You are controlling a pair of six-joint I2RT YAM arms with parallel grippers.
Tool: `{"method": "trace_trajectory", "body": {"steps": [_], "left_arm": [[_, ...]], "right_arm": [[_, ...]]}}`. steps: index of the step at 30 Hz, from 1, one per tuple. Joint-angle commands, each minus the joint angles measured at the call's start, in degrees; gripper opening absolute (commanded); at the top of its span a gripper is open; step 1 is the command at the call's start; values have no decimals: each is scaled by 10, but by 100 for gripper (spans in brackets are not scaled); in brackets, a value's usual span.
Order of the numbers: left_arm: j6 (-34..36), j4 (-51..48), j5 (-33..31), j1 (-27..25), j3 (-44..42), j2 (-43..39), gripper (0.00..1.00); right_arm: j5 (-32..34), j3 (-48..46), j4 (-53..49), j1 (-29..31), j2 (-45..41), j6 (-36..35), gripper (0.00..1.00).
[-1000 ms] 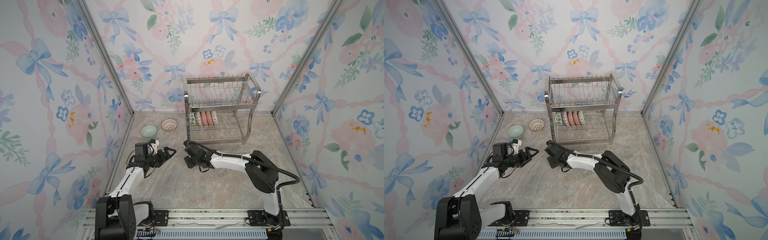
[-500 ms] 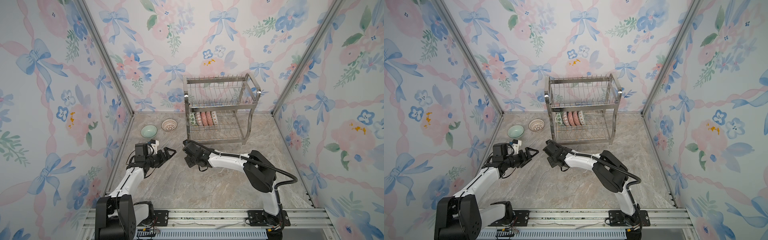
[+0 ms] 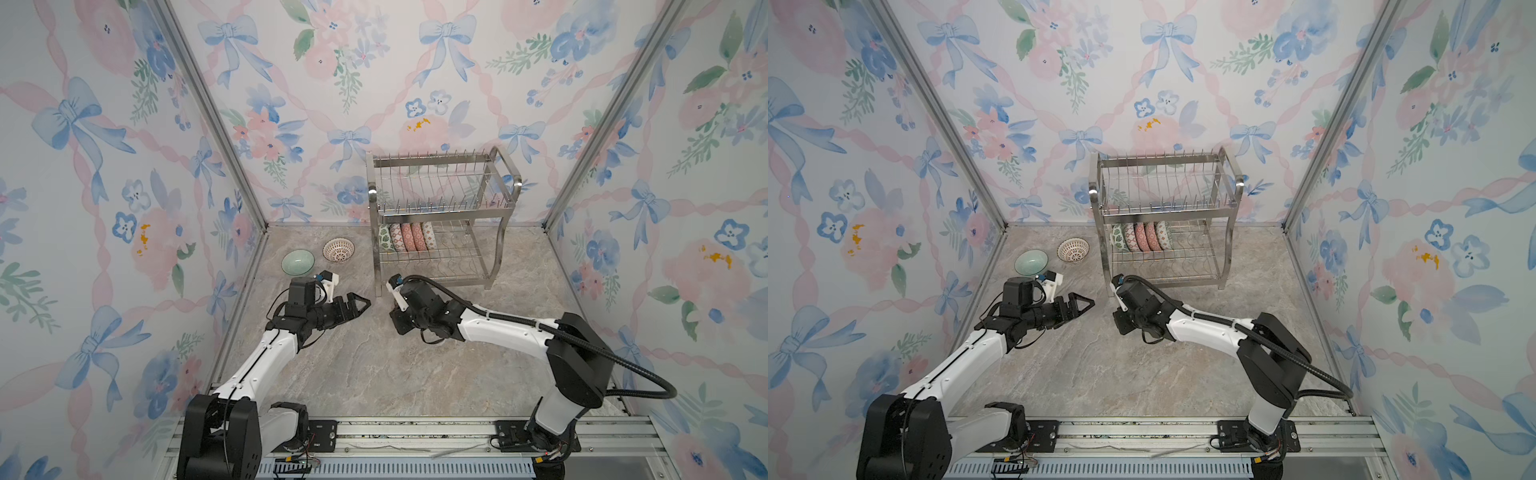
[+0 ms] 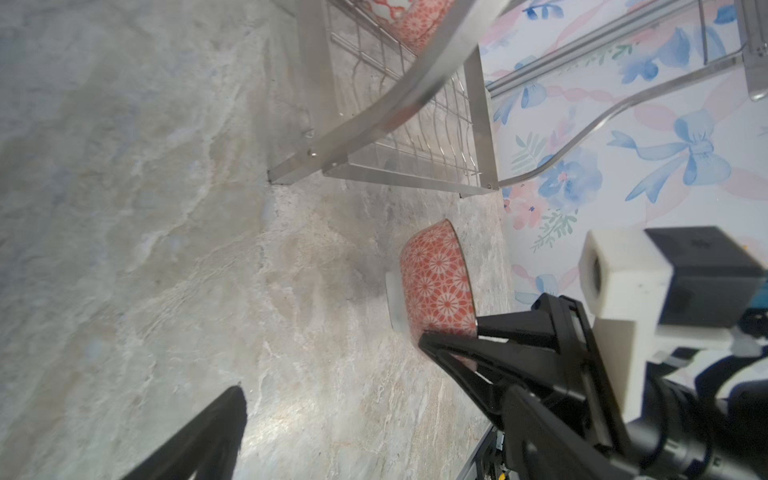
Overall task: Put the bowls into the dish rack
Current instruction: 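Lift the black-leaf bowl with the right gripper toward the rack slot while the left withdraws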
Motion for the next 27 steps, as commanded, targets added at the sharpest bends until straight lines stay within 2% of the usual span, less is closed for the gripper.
{"method": "trace_trajectory", "body": {"steps": [1,6,8,12,21,27], "left_arm": [[19,-9,-58,-51,36,12,98],[31,-8,-127,-142,113,46,98],[46,-7,-153,-173,140,56,98],[83,-8,-167,-216,205,93,98],[116,-13,-176,-247,334,202,98],[93,4,-217,-253,319,223,98]], "right_arm": [[-49,-32,86,-49,-78,1,0],[-81,-86,145,-136,-144,17,0],[-104,-93,164,-182,-151,33,0],[-137,-90,195,-250,-143,46,0],[-194,-69,337,-331,-41,115,0],[-200,-38,385,-345,30,139,0]]}}
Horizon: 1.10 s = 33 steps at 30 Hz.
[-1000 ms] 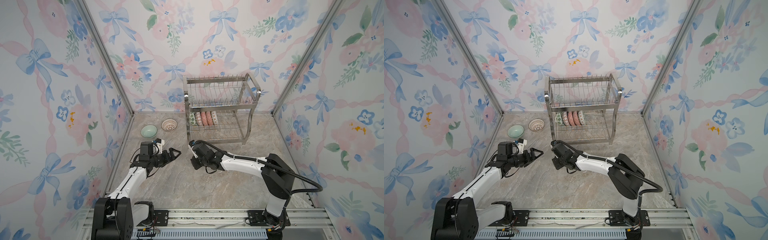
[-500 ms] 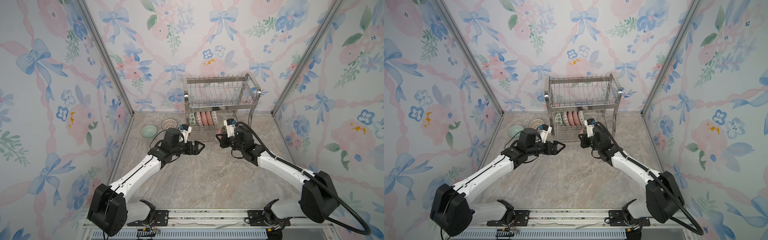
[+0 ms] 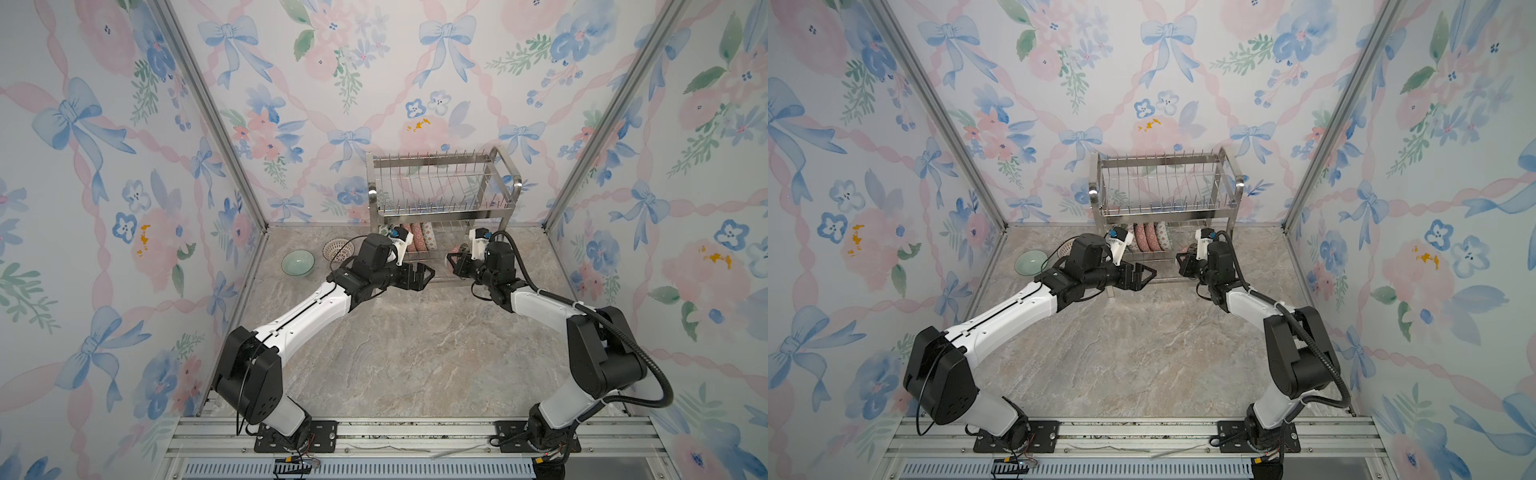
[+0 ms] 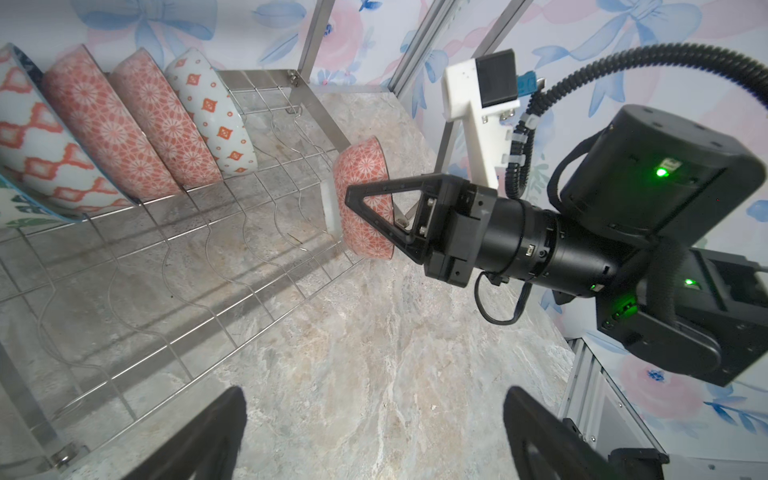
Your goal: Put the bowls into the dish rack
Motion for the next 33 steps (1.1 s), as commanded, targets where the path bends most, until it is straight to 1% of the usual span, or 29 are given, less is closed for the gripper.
{"method": "trace_trajectory", "body": {"steps": [1,3,5,7,13,19,22,29,33], "left_arm": [[-9,13,-25,-3,-15,4,98],[-15,29,-33,-7,-23,3,98],[-23,60,-55,-15,-44,-6,98],[-36,107,-56,-20,-68,-11,98],[-59,157,-62,-24,-77,10,98],[-65,155,-75,-25,-56,41,98],[-62,166,-74,-25,-64,47,98],[-33,156,-78,-24,-62,59,98],[-31,153,-72,-23,-55,65,98]], "right_arm": [[-21,37,94,-10,20,26,0],[-27,46,109,-13,37,35,0],[-29,59,116,-16,56,40,0],[-30,74,129,-19,76,50,0],[-31,111,169,-30,124,88,0],[-37,145,221,-39,177,125,0],[-38,170,233,-43,205,140,0],[-50,209,281,-53,258,184,0],[-55,232,290,-54,281,199,0]]}}
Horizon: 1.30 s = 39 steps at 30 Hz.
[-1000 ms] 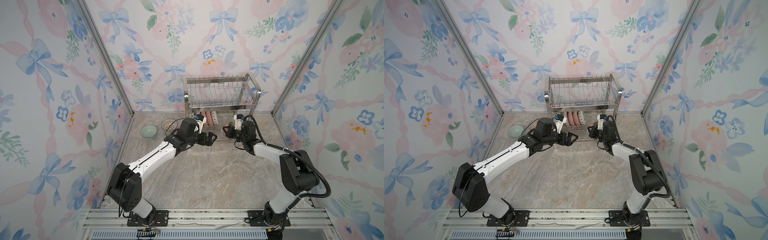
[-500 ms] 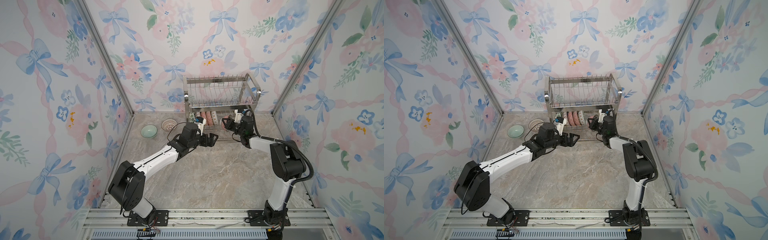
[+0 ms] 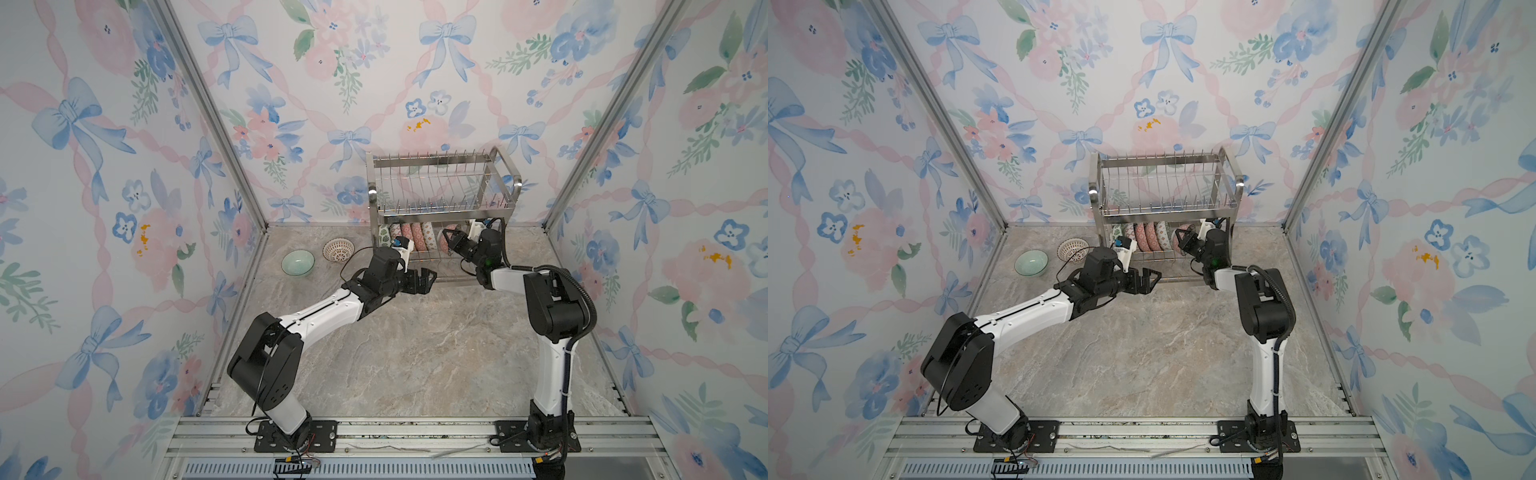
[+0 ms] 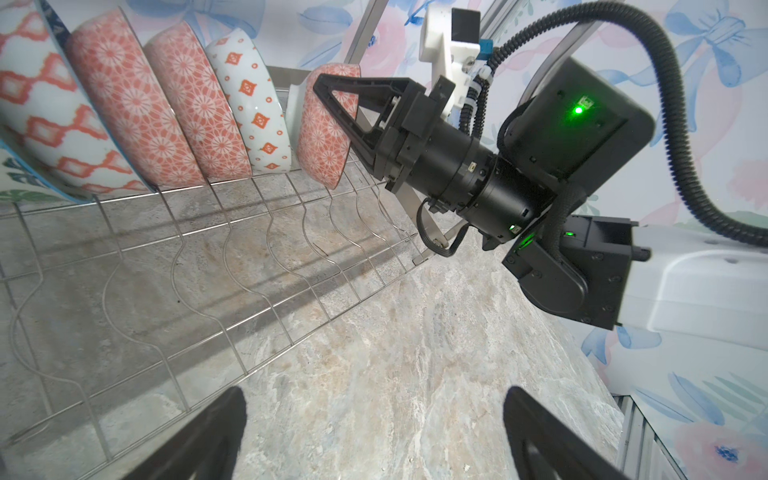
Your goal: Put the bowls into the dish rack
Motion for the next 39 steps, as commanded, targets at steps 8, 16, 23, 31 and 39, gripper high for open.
{"method": "trace_trajectory", "body": {"steps": [8,16,23,31,39], "left_arm": [[12,-11,10,11,25,20,98],[5,-18,20,21,30,23,98],[-4,-18,30,29,30,23,98],[-4,-19,32,30,31,26,98],[-6,-20,39,30,34,32,98]], "right_arm": [[-20,78,66,-4,47,44,0],[-24,110,69,0,73,63,0],[-25,124,79,4,90,79,0],[-27,138,113,7,107,102,0],[-37,157,132,6,126,125,0]]}}
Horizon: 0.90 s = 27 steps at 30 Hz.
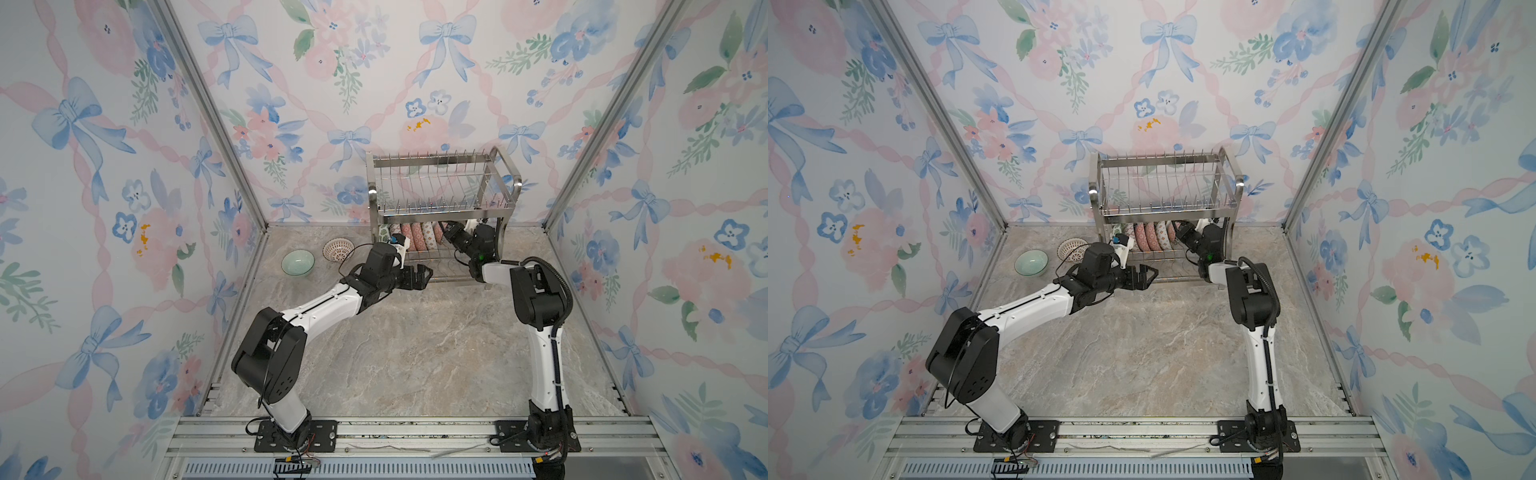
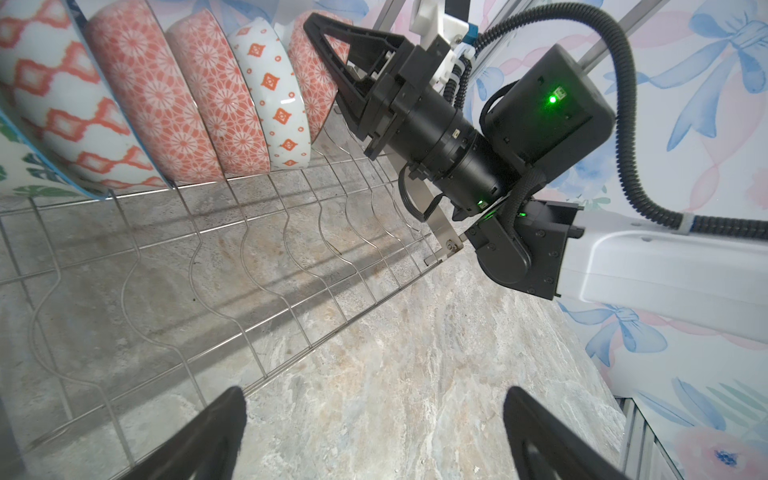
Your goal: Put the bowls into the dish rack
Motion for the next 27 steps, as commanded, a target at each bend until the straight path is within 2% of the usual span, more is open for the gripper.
{"method": "trace_trajectory", "body": {"steps": [1,10,27], "left_arm": [[-6,-5,12,3,15,10,98],[-5,-7,12,2,16,8,98],[-7,-8,14,4,17,10,98]], "right_arm": [[-18,28,59,4,12,16,0],[-29,32,80,3,29,34,0],[-66,19,6,-18,13,-14,1]]}}
